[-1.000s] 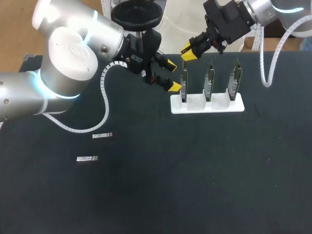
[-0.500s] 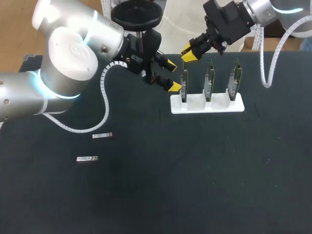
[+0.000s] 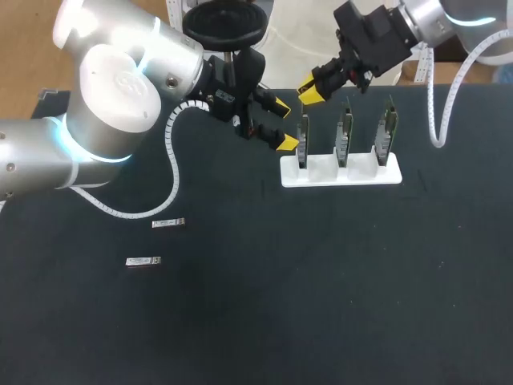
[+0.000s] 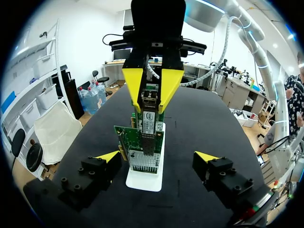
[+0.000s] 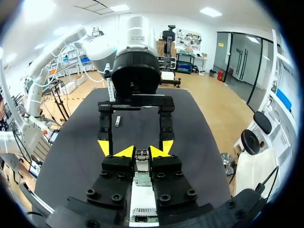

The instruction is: Pick up the optical module with the left hand, and insert it into the network port with the right hand.

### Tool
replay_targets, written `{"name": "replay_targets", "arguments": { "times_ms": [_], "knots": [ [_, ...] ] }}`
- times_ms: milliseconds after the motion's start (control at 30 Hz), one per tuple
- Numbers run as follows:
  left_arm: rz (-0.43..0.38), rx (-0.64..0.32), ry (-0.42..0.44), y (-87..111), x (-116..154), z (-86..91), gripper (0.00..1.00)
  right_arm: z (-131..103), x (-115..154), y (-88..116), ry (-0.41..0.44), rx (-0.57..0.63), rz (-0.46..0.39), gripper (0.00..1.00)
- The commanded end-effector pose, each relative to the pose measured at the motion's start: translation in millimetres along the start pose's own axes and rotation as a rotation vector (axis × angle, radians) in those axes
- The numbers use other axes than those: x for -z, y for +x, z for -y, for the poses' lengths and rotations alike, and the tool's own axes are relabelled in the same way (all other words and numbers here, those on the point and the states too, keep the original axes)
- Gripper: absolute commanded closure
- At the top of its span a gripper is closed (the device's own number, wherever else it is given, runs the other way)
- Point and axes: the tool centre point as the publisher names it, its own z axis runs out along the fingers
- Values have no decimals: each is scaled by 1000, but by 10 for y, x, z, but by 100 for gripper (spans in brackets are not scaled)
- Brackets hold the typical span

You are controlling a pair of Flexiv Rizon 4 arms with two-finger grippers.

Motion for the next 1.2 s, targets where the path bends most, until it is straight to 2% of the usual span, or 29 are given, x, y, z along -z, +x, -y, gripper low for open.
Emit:
{"name": "replay_targets", "arguments": {
  "times_ms": [33,67,300,567,600,633,1200],
  "knots": [
    [-6,2,1,-15,-3,-9,0,15,-9,6,-2,-6,5,33],
    [-6,2,1,-15,-3,-9,0,14,-7,6,-1,-7,6,0],
    [-6,2,1,-15,-3,-9,0,10,50,-11,18,-16,21,0],
    [-6,2,1,-15,-3,-9,0,18,165,-36,-18,-40,105,0],
    [-6,2,1,-15,-3,-9,0,19,170,-38,-19,-40,108,53],
    [-6,2,1,-15,-3,-9,0,19,172,-39,-19,-37,109,100],
    [-6,2,1,-15,-3,-9,0,36,36,-31,-31,-31,79,100]
  ]
}}
